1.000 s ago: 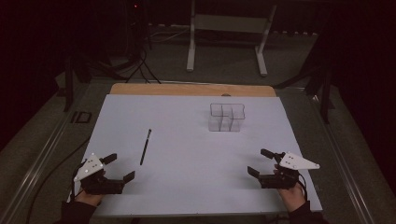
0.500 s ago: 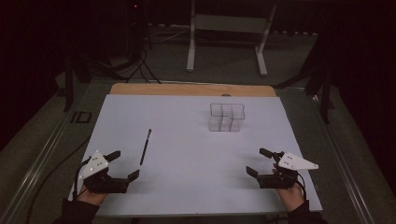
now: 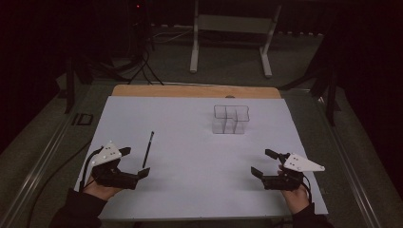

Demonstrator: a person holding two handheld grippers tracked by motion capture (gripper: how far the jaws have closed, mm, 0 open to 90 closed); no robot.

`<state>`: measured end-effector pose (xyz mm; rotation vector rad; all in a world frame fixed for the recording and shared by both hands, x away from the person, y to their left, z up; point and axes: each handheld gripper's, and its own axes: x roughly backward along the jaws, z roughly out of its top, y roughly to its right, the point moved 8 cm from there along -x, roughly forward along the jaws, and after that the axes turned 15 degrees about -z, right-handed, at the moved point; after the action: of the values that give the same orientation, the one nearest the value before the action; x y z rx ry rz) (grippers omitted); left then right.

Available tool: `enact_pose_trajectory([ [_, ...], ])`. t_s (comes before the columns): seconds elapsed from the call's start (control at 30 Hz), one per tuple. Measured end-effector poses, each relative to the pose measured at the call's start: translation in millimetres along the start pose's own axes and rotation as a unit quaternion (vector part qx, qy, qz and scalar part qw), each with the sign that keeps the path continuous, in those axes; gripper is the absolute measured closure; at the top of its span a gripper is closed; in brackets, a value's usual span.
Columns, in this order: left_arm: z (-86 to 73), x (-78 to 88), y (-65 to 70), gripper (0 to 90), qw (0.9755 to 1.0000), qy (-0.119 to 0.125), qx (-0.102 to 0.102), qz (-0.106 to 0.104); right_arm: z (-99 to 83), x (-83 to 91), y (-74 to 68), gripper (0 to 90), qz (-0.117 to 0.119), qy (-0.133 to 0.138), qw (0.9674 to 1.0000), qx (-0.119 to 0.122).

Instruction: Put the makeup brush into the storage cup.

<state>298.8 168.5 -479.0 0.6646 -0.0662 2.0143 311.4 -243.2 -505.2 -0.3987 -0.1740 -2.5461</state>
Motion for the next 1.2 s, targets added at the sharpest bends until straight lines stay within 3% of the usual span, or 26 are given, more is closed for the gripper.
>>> enact_pose_trajectory([
  [0.17,8.5,-4.6,-1.6,0.6,0.9999,-0.007,0.011,-0.004,-0.4,0.0,1.4,11.7,-0.001,-0.001,1.0,-0.004],
  [0.33,17.4,-3.9,-11.3,0.6,0.9995,-0.007,0.029,0.013,-0.1,-0.7,-1.0,11.7,0.002,-0.001,1.0,-0.003],
  [0.6,26.4,-4.1,-23.8,1.5,0.9979,-0.025,0.051,0.032,-0.2,-1.2,-2.0,11.7,0.003,-0.002,1.0,-0.001],
  [0.67,31.7,-5.4,-28.6,1.9,0.9965,-0.036,0.061,0.044,-0.3,-1.7,-2.1,11.7,0.004,-0.003,1.0,0.0],
  [0.8,35.3,-7.8,-31.2,2.2,0.9959,-0.044,0.065,0.045,-0.2,-1.7,-2.6,11.7,0.004,-0.003,1.0,0.0],
  [1.0,40.8,-18.7,-43.5,4.8,0.9883,-0.066,0.121,0.066,-0.2,-1.6,-3.8,11.7,0.006,-0.003,1.0,0.003],
  [1.1,38.9,-21.3,-47.4,7.6,0.9824,-0.092,0.133,0.093,0.1,-1.5,-3.8,11.7,0.007,-0.002,1.0,0.002],
  [1.2,36.8,-23.9,-50.3,10.1,0.977,-0.107,0.156,0.098,-0.2,-1.5,-3.7,11.7,0.006,-0.003,1.0,0.003],
])
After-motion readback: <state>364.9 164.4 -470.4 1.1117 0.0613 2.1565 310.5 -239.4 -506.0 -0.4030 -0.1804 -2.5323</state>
